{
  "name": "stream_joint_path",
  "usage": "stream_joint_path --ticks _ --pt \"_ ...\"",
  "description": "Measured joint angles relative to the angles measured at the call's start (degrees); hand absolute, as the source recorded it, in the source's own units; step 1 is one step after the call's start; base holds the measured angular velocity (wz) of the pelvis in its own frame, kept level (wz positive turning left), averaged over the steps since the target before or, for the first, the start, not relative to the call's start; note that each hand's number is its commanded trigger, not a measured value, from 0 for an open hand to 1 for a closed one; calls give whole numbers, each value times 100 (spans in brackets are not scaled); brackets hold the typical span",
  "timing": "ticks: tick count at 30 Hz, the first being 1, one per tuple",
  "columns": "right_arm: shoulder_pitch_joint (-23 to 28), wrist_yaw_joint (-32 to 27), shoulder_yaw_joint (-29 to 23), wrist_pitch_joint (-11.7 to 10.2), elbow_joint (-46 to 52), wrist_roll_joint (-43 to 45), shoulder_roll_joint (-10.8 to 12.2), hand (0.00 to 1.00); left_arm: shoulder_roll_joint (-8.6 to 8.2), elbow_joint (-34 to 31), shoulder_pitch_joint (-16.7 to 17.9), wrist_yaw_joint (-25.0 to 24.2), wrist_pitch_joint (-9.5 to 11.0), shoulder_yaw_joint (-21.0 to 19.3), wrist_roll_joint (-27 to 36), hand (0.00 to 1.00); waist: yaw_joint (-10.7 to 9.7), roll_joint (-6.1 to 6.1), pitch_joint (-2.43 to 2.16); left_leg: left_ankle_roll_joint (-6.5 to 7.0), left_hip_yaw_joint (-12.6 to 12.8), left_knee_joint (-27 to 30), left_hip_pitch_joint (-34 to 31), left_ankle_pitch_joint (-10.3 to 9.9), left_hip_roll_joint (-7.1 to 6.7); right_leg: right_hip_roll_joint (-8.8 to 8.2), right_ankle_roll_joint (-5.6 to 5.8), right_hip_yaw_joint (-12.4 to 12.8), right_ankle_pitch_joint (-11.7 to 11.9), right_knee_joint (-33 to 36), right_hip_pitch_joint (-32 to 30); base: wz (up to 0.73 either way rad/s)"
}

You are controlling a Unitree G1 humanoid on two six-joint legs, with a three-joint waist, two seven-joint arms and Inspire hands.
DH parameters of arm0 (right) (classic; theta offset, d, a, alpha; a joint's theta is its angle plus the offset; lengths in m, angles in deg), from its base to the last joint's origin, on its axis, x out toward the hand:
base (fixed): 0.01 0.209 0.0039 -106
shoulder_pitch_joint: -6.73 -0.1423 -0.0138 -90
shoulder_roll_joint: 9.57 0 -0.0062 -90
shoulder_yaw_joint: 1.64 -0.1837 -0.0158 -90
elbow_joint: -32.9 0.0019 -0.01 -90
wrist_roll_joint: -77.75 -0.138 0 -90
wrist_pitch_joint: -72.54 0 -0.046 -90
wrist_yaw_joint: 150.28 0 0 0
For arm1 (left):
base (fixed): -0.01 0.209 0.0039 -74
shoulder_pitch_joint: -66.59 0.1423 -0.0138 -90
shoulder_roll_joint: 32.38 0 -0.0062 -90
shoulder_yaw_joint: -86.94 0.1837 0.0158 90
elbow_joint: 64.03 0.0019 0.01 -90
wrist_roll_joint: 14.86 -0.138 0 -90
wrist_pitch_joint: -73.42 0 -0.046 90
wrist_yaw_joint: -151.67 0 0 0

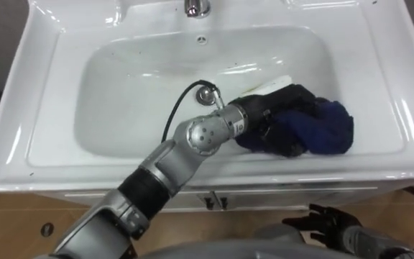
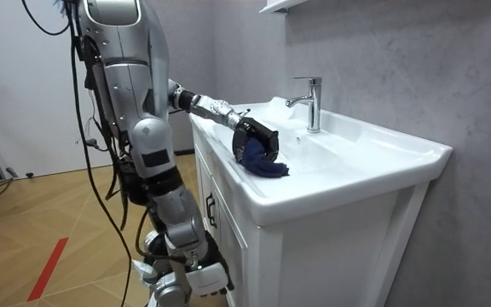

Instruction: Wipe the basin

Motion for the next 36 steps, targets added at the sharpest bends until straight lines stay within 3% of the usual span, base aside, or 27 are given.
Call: stream_joint_path --ticks 4,7,9,12,17,36 --pt "180 -14 -313 1 17 41 -1 0 99 49 231 123 85 -280 -310 100 155 61 -40 -1 -10 -19 20 1 13 26 -22 67 13 -28 -1 -9" --pt "219 -64 -357 42 57 64 -16 0 522 493 340 342 -166 -629 -1237 100 198 113 -74 -2 -14 -18 50 1 40 61 -51 122 29 -65 24 -15" --pt "250 -72 -353 83 38 19 -52 0 991 533 587 550 -299 -1014 -1522 100 201 156 -99 -5 -17 -27 60 3 47 72 -57 126 33 -89 48 2" --pt "215 -72 -359 111 0 25 -124 0 1287 572 728 723 -398 -1387 -2237 100 296 251 -90 -23 -24 -78 183 -8 37 67 -56 112 32 -95 141 1" --pt "189 -78 -367 109 1 44 -147 0 1306 876 716 1009 -426 -1762 -2752 100 379 311 -77 -35 -72 -145 212 -12 28 55 -53 -4 31 -90 176 10" --pt "258 -357 -463 104 48 46 -128 0 1346 711 912 1436 -461 -1771 -2977 100 430 282 -77 -68 -22 -201 217 9 19 72 -46 148 29 -156 132 -4"
